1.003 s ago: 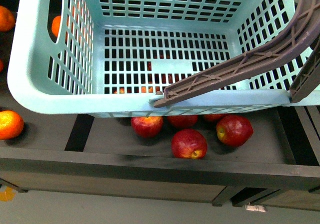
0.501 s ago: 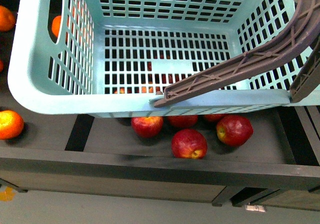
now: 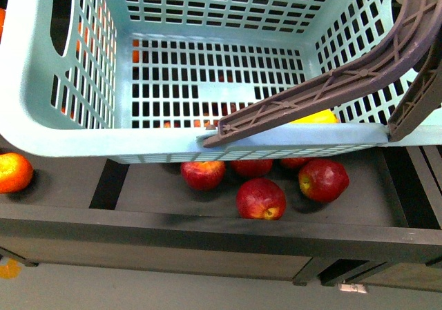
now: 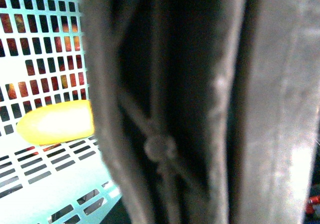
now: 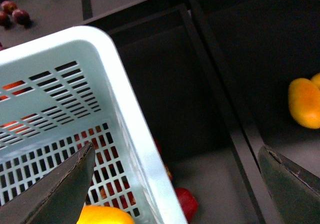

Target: Pick mango and avocado into basket

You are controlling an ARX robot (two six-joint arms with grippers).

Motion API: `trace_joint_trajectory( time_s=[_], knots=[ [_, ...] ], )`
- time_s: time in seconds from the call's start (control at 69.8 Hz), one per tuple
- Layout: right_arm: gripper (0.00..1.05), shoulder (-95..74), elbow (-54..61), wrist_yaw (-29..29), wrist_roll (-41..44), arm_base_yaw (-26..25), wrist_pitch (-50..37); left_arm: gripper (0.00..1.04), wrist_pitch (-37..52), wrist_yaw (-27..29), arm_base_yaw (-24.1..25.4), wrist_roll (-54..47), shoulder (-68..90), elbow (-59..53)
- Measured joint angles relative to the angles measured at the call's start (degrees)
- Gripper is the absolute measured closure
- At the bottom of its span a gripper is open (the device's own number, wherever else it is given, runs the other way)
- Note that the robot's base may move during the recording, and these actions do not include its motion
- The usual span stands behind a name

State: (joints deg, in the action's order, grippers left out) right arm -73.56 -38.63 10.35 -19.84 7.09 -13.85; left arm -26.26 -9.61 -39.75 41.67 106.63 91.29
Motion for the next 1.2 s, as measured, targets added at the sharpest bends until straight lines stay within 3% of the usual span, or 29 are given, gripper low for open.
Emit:
trace_joint_trajectory(
  time_s=[0.1, 0.172, 0.444, 0.501, 0.644, 0.745, 1.031, 1.16, 1.203],
  knots=[
    [0.27, 0.3, 8.6, -4.1, 9.8, -0.6, -21.6, 0.92, 0.0, -0.1, 0.0, -0.5, 0.0, 0.0],
    [0.42, 2.6, 15.1, -5.2, 15.5, -1.3, -31.5, 0.92, 0.0, -0.8, -0.1, -0.2, 0.0, 0.0],
    [0.88, 11.8, 24.9, -8.1, 18.8, -4.2, -33.3, 0.92, 0.0, -0.6, -0.1, -0.2, 0.0, 0.0],
    [1.03, 15.0, 27.2, -10.0, 19.3, -6.4, -32.7, 0.92, 0.0, -0.5, -0.1, -0.3, 0.0, 0.0],
    [1.00, 19.6, 30.2, -10.2, 19.6, -6.9, -31.1, 0.92, 0.0, -0.3, 0.0, -0.3, 0.0, 0.0],
    [0.78, 20.5, 30.7, -10.2, 19.6, -7.0, -31.0, 0.92, 0.0, -0.5, 0.0, -0.2, 0.0, 0.0],
    [0.29, 20.6, 30.7, -10.3, 19.6, -7.0, -30.9, 0.92, 0.0, -0.5, 0.0, -0.3, 0.0, 0.0],
    [0.09, 20.6, 30.7, -10.3, 19.6, -7.0, -30.9, 0.92, 0.0, -0.5, 0.0, -0.2, 0.0, 0.0],
    [0.07, 20.6, 30.7, -10.3, 19.6, -7.0, -30.9, 0.92, 0.0, -0.5, 0.0, -0.2, 0.0, 0.0]
  ],
)
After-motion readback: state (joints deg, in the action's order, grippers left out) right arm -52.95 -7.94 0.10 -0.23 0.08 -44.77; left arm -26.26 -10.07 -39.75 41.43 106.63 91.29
